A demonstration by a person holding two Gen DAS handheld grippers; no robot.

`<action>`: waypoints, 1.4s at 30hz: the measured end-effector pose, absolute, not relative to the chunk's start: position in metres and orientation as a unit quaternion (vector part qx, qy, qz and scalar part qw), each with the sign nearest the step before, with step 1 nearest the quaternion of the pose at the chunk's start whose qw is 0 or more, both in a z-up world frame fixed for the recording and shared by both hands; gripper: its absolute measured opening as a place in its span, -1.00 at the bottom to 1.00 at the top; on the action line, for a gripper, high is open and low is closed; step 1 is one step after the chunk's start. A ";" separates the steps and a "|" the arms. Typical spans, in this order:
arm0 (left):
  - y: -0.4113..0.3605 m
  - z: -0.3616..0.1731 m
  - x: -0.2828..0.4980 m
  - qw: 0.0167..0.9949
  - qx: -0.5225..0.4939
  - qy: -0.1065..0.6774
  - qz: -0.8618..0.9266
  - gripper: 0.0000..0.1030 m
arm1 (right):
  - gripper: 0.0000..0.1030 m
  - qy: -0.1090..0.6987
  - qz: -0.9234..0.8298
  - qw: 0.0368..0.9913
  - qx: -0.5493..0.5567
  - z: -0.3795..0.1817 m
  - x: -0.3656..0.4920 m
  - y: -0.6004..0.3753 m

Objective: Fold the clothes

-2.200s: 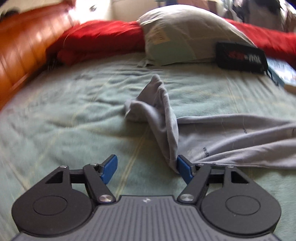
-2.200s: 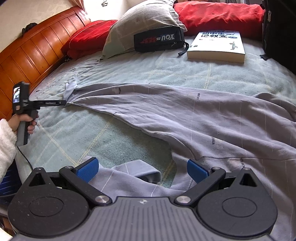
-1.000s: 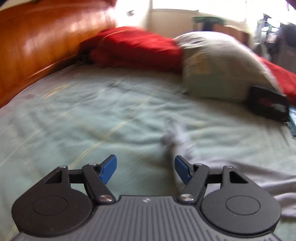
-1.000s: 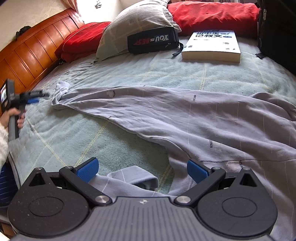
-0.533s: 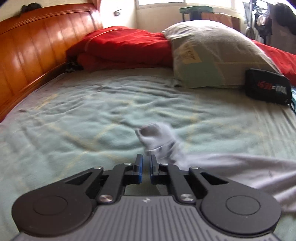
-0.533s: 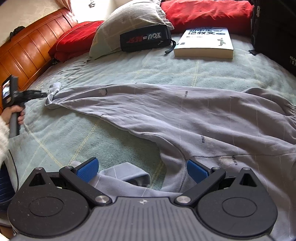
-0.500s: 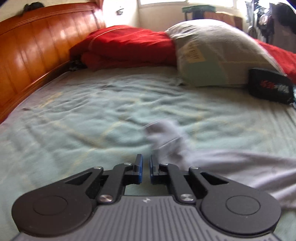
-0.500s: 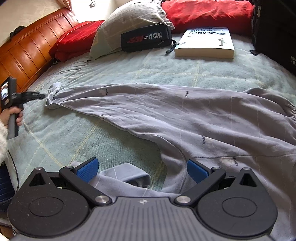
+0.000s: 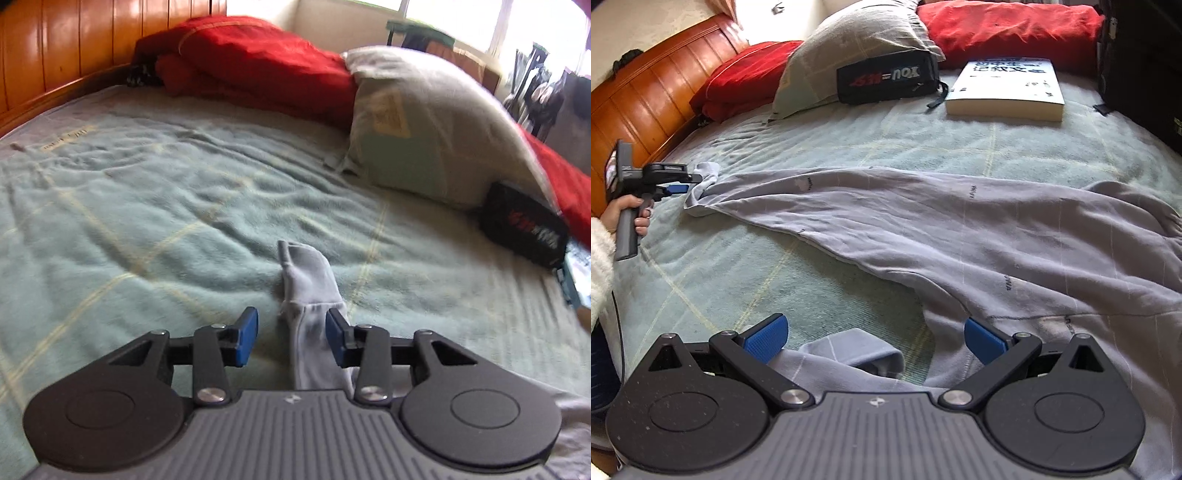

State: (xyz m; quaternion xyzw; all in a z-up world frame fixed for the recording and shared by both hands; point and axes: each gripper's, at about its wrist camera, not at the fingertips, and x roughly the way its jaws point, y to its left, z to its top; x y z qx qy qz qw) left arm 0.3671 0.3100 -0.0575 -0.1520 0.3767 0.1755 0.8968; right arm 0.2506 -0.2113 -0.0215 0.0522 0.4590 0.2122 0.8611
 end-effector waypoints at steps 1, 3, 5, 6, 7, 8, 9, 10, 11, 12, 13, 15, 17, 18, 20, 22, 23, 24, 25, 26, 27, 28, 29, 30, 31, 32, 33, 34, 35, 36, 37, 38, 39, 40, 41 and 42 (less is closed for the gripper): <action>0.311 -0.059 0.371 0.896 -0.162 0.376 0.171 -0.66 | 1.00 0.460 0.209 0.861 0.053 -0.022 0.251 -0.212; 0.310 -0.059 0.369 0.900 -0.178 0.367 0.155 -0.87 | 1.00 0.461 0.206 0.862 0.053 -0.023 0.251 -0.214; 0.309 -0.054 0.357 0.905 -0.163 0.361 0.156 -0.88 | 1.00 0.462 0.204 0.861 0.052 -0.024 0.252 -0.216; 0.309 -0.051 0.351 0.907 -0.154 0.359 0.157 -0.88 | 1.00 0.463 0.204 0.861 0.052 -0.025 0.253 -0.216; 0.308 -0.048 0.345 0.909 -0.145 0.357 0.158 -0.88 | 1.00 0.464 0.205 0.860 0.053 -0.025 0.254 -0.216; 0.308 -0.045 0.339 0.911 -0.136 0.355 0.160 -0.88 | 1.00 0.464 0.206 0.860 0.053 -0.026 0.255 -0.216; 0.309 -0.043 0.333 0.911 -0.131 0.357 0.160 -0.87 | 1.00 0.464 0.208 0.860 0.053 -0.026 0.256 -0.215; 0.310 -0.042 0.326 0.910 -0.127 0.361 0.161 -0.81 | 1.00 0.463 0.211 0.859 0.053 -0.026 0.257 -0.215; 0.311 -0.042 0.322 0.907 -0.119 0.366 0.170 -0.74 | 1.00 0.462 0.213 0.859 0.053 -0.027 0.257 -0.214; 0.313 -0.042 0.319 0.905 -0.114 0.370 0.177 -0.69 | 1.00 0.462 0.215 0.859 0.053 -0.026 0.258 -0.213; 0.314 -0.043 0.318 0.903 -0.113 0.373 0.181 -0.64 | 1.00 0.462 0.217 0.859 0.052 -0.026 0.258 -0.212; 0.318 -0.043 0.314 0.900 -0.110 0.378 0.189 -0.56 | 1.00 0.461 0.219 0.859 0.050 -0.025 0.257 -0.211; 0.321 -0.044 0.310 0.896 -0.107 0.383 0.197 -0.56 | 1.00 0.459 0.220 0.859 0.048 -0.024 0.255 -0.210; 0.322 -0.045 0.308 0.894 -0.106 0.385 0.201 -0.56 | 1.00 0.459 0.220 0.860 0.047 -0.024 0.255 -0.210; 0.326 -0.045 0.304 0.891 -0.103 0.390 0.209 -0.58 | 1.00 0.458 0.216 0.861 0.047 -0.022 0.253 -0.212; 0.329 -0.046 0.300 0.887 -0.100 0.395 0.217 -0.69 | 1.00 0.457 0.214 0.862 0.046 -0.021 0.252 -0.212; 0.329 -0.047 0.297 0.886 -0.101 0.398 0.216 -0.69 | 1.00 0.457 0.212 0.863 0.045 -0.020 0.251 -0.213; 0.329 -0.049 0.292 0.884 -0.103 0.402 0.213 -0.69 | 1.00 0.457 0.212 0.863 0.045 -0.020 0.251 -0.213; 0.329 -0.050 0.287 0.883 -0.106 0.406 0.210 -0.66 | 1.00 0.457 0.211 0.863 0.043 -0.020 0.251 -0.213; 0.328 -0.052 0.282 0.882 -0.108 0.409 0.207 -0.62 | 1.00 0.457 0.211 0.863 0.042 -0.020 0.251 -0.212; 0.328 -0.054 0.277 0.881 -0.111 0.413 0.204 -0.61 | 1.00 0.458 0.211 0.863 0.040 -0.020 0.252 -0.212; 0.328 -0.055 0.272 0.879 -0.113 0.416 0.201 -0.57 | 1.00 0.457 0.212 0.863 0.038 -0.019 0.252 -0.211; 0.327 -0.056 0.267 0.879 -0.109 0.419 0.199 -0.55 | 1.00 0.456 0.215 0.863 0.035 -0.018 0.252 -0.209; 0.324 -0.056 0.262 0.880 -0.103 0.420 0.197 -0.54 | 1.00 0.455 0.217 0.863 0.032 -0.017 0.253 -0.208; 0.321 -0.054 0.258 0.881 -0.097 0.421 0.195 -0.53 | 1.00 0.454 0.219 0.863 0.029 -0.016 0.253 -0.206; 0.317 -0.052 0.255 0.882 -0.091 0.421 0.193 -0.52 | 1.00 0.453 0.221 0.864 0.026 -0.015 0.253 -0.205; 0.314 -0.050 0.252 0.882 -0.084 0.422 0.191 -0.49 | 1.00 0.451 0.223 0.864 0.023 -0.013 0.253 -0.204; 0.309 -0.047 0.249 0.884 -0.072 0.421 0.188 -0.46 | 1.00 0.448 0.224 0.865 0.020 -0.012 0.252 -0.203; 0.302 -0.045 0.247 0.887 -0.056 0.419 0.186 -0.44 | 1.00 0.445 0.224 0.867 0.017 -0.010 0.251 -0.203; 0.296 -0.043 0.245 0.889 -0.040 0.418 0.184 -0.38 | 1.00 0.441 0.225 0.869 0.017 -0.008 0.249 -0.204; 0.289 -0.040 0.242 0.891 -0.025 0.416 0.181 -0.31 | 1.00 0.437 0.227 0.870 0.019 -0.006 0.247 -0.205; 0.284 -0.038 0.240 0.893 -0.016 0.415 0.177 -0.29 | 1.00 0.433 0.228 0.872 0.021 -0.005 0.245 -0.207; 0.278 -0.036 0.238 0.895 -0.013 0.413 0.169 -0.27 | 1.00 0.430 0.230 0.873 0.023 -0.004 0.243 -0.208; 0.272 -0.034 0.236 0.898 -0.013 0.411 0.160 -0.24 | 1.00 0.426 0.232 0.874 0.024 -0.003 0.241 -0.211; 0.266 -0.032 0.234 0.900 -0.013 0.409 0.149 -0.22 | 1.00 0.422 0.232 0.876 0.024 -0.002 0.239 -0.214; 0.260 -0.031 0.232 0.902 -0.013 0.408 0.139 -0.17 | 0.99 0.417 0.230 0.879 0.023 -0.001 0.236 -0.218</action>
